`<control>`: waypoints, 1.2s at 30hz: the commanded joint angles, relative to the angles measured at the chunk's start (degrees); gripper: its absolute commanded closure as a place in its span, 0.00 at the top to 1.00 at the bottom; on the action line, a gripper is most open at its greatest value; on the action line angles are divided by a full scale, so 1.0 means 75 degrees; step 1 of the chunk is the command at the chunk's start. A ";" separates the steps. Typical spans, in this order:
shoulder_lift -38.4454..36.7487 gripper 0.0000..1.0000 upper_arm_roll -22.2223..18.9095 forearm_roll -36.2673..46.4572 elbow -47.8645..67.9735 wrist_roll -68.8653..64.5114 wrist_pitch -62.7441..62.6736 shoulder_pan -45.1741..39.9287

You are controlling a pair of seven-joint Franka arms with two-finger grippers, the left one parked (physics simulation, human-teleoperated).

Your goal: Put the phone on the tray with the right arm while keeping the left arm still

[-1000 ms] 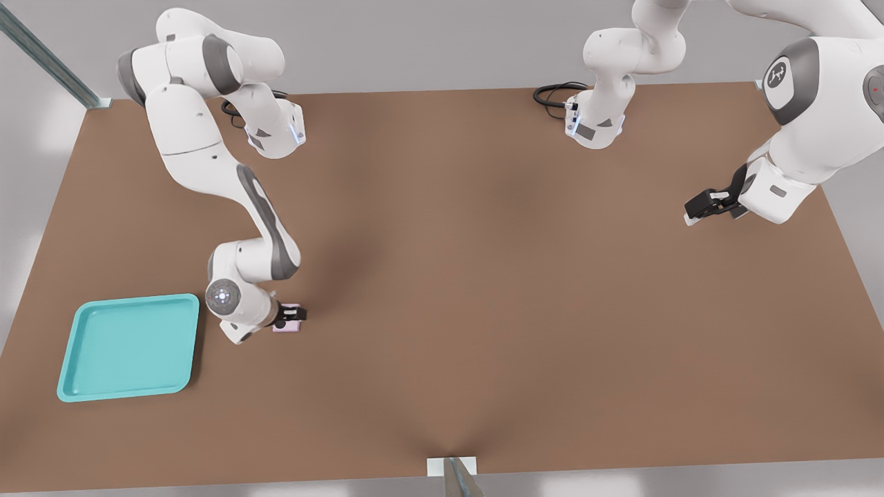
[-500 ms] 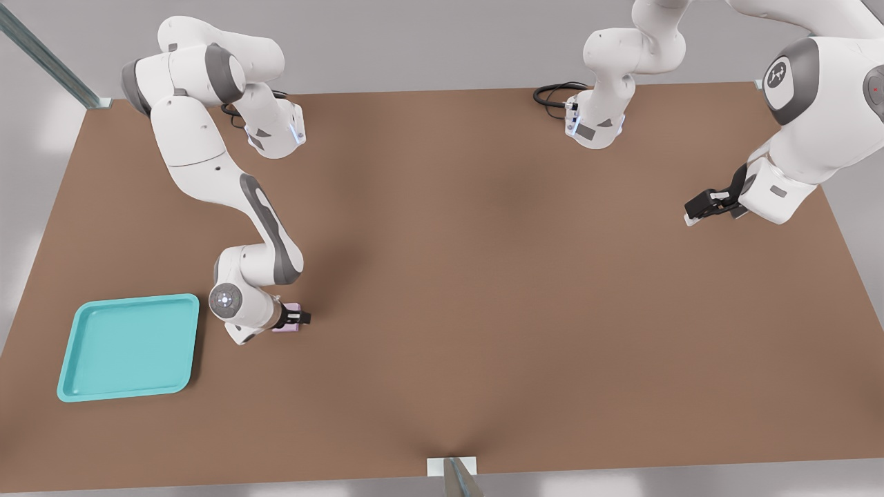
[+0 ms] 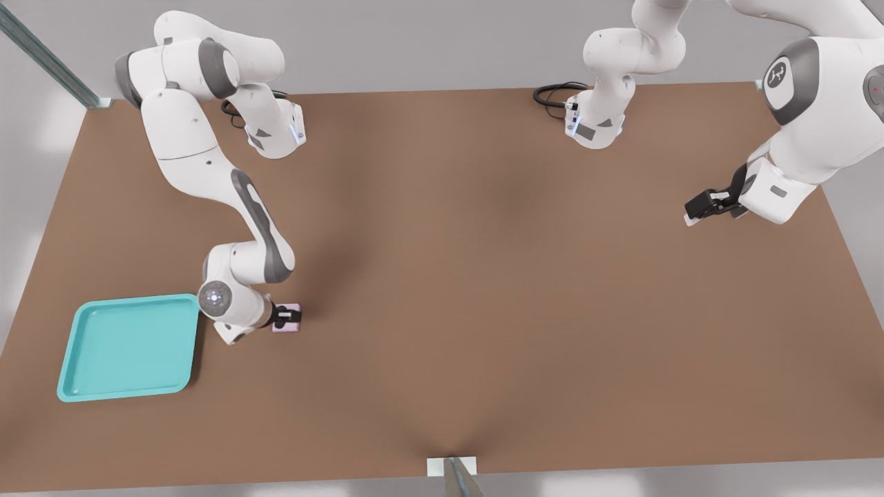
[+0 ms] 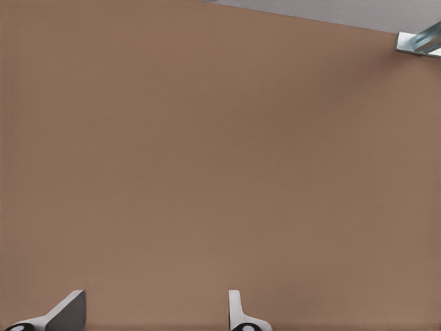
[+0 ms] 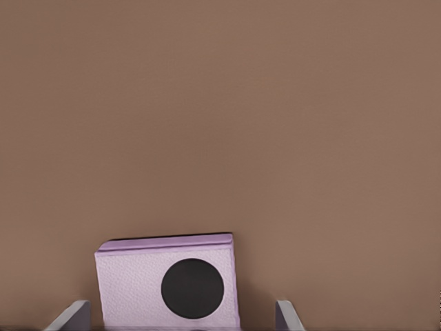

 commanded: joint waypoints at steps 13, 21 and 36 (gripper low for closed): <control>0.0024 1.00 0.0024 -0.0230 -0.0002 -0.0837 -0.0339 -0.0013; 0.0165 1.00 0.0048 -0.0207 -0.0002 -0.0825 -0.0104 -0.0001; 0.0212 0.81 0.0048 -0.0195 -0.0002 -0.0825 -0.0081 -0.0048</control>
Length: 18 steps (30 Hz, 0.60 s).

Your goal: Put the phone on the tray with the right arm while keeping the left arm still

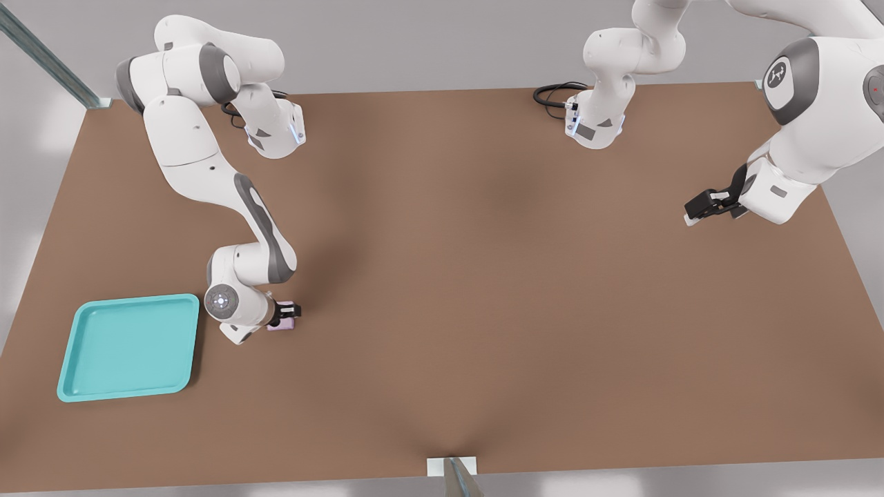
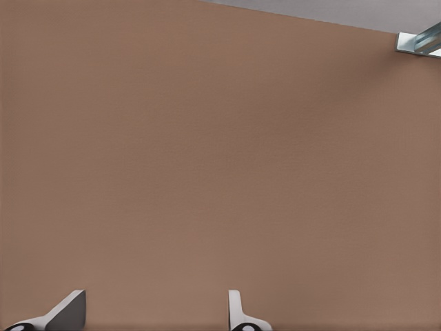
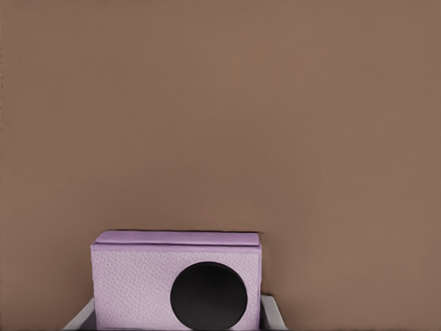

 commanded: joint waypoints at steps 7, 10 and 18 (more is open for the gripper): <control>-0.0309 0.66 -0.0027 -0.0040 0.0238 -0.0225 -0.0032 -0.0093; -0.0415 0.66 -0.0495 -0.0169 0.1199 -0.0623 -0.0793 -0.0151; -0.0122 0.70 -0.2780 0.1249 0.1492 -0.5791 -0.0711 -0.0620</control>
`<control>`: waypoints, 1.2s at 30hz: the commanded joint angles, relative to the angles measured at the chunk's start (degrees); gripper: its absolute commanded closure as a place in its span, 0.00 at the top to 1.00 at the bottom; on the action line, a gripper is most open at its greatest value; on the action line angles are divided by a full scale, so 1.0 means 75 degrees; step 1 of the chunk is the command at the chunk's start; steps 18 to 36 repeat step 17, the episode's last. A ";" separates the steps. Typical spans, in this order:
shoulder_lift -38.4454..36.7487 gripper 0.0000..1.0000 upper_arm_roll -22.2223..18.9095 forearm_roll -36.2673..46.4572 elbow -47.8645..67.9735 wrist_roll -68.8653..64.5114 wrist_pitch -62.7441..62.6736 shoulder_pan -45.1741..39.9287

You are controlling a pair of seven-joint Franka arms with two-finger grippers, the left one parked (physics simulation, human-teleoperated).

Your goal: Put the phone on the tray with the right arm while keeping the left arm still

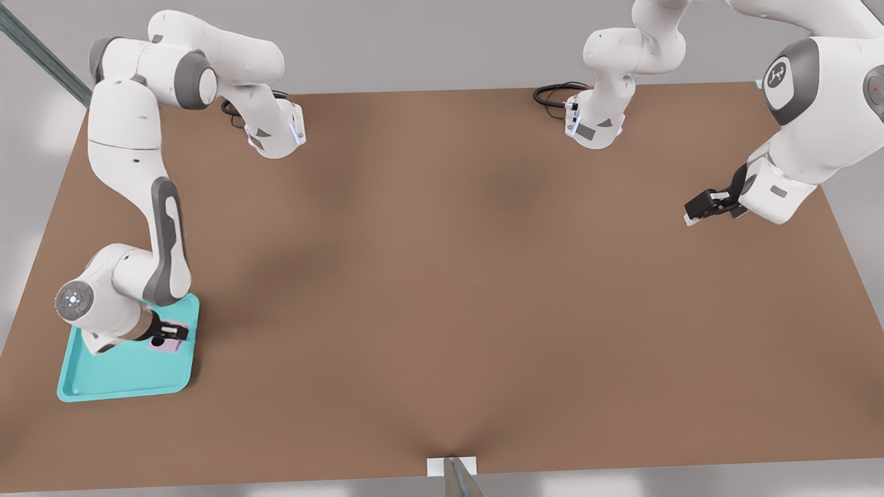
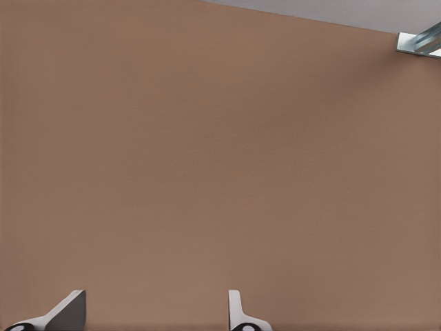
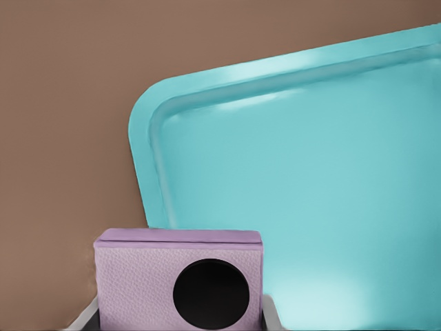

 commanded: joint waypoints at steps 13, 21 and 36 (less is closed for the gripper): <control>-0.3966 1.00 0.2189 -0.1014 -0.0091 0.0459 -0.3403 0.0135; -0.3695 1.00 0.2236 -0.1190 0.0462 0.1068 -0.3919 0.0323; -0.3695 1.00 0.2236 -0.1190 0.0462 0.1068 -0.3919 0.0323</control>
